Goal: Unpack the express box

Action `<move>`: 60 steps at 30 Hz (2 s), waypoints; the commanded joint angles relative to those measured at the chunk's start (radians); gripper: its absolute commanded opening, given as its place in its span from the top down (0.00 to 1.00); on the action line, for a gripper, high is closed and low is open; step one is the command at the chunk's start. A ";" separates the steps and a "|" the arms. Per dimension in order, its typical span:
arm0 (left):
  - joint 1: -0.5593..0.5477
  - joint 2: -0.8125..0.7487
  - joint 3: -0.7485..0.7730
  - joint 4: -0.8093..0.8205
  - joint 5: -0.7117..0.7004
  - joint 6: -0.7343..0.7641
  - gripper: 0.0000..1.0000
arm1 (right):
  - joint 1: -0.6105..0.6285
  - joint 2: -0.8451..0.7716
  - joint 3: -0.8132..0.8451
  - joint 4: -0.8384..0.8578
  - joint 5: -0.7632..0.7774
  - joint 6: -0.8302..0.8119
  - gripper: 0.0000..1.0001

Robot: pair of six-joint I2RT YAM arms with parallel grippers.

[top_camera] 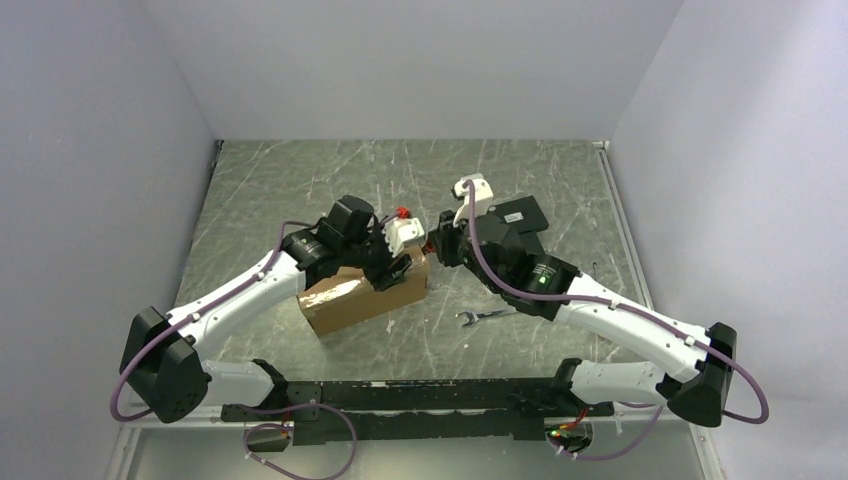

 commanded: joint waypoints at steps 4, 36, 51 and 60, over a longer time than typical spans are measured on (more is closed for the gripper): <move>0.002 0.074 0.045 -0.035 -0.121 0.016 0.43 | 0.091 -0.029 0.035 -0.034 0.111 -0.016 1.00; -0.003 0.063 0.030 -0.023 -0.134 0.013 0.45 | 0.258 -0.129 -0.092 0.069 0.328 0.014 1.00; -0.020 0.072 0.038 -0.038 -0.141 0.018 0.42 | 0.265 -0.276 -0.005 -0.074 0.700 -0.093 1.00; -0.019 0.053 0.044 -0.025 -0.157 -0.025 0.40 | -0.151 -0.248 -0.103 -0.166 0.280 0.012 1.00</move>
